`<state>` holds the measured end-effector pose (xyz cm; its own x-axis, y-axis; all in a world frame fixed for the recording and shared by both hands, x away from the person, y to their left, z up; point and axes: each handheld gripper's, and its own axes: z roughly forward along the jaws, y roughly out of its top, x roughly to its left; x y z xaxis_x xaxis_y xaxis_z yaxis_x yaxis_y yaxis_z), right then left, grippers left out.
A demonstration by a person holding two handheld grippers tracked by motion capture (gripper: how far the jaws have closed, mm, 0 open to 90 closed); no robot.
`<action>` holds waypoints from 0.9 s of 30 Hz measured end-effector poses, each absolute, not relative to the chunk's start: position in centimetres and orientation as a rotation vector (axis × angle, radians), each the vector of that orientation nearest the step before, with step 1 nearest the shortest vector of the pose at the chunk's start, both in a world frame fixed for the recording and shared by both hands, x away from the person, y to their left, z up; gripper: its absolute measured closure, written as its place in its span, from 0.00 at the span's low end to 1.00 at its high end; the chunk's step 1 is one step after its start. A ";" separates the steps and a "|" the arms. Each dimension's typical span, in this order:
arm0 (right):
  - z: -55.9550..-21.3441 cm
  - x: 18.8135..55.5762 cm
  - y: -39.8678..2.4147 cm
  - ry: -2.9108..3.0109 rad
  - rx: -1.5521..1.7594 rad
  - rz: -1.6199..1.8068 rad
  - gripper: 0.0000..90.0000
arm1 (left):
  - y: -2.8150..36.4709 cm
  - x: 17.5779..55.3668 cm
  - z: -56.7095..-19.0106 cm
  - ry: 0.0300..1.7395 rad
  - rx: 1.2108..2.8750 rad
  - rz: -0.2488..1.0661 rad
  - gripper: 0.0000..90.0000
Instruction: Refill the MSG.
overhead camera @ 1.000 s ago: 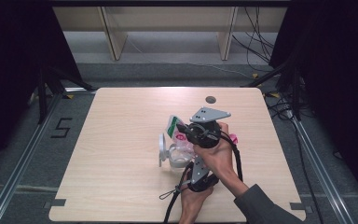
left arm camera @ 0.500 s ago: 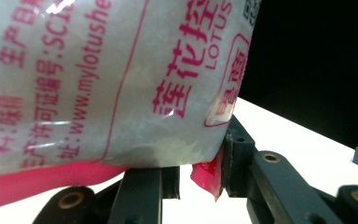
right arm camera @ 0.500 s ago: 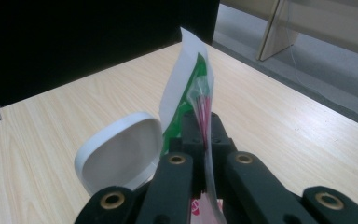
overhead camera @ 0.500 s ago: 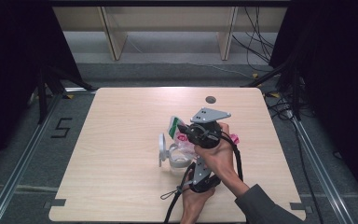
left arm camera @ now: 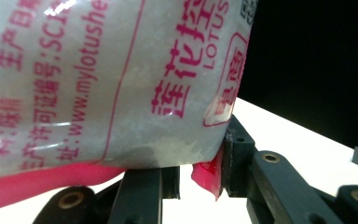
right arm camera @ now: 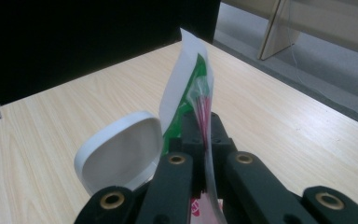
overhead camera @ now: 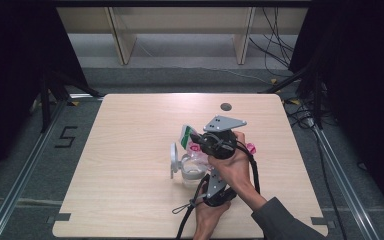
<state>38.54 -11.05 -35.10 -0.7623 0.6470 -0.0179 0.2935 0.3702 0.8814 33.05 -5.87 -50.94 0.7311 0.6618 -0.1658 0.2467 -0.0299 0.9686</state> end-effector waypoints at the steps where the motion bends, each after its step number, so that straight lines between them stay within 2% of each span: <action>1: -35.1 38.5 -11.0 2.286 0.812 1.335 1.00 | -5.9 33.1 -51.0 0.749 1.601 0.389 0.80; 27: -35.1 38.5 -11.0 2.287 0.801 1.358 1.00 | -5.9 32.9 -50.8 0.744 1.598 0.394 0.80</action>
<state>38.52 -10.98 -35.08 -0.7739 0.6330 -0.0202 0.2852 0.3768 0.8813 32.91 -5.92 -50.85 0.7323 0.6613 -0.1627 0.2373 -0.0239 0.9712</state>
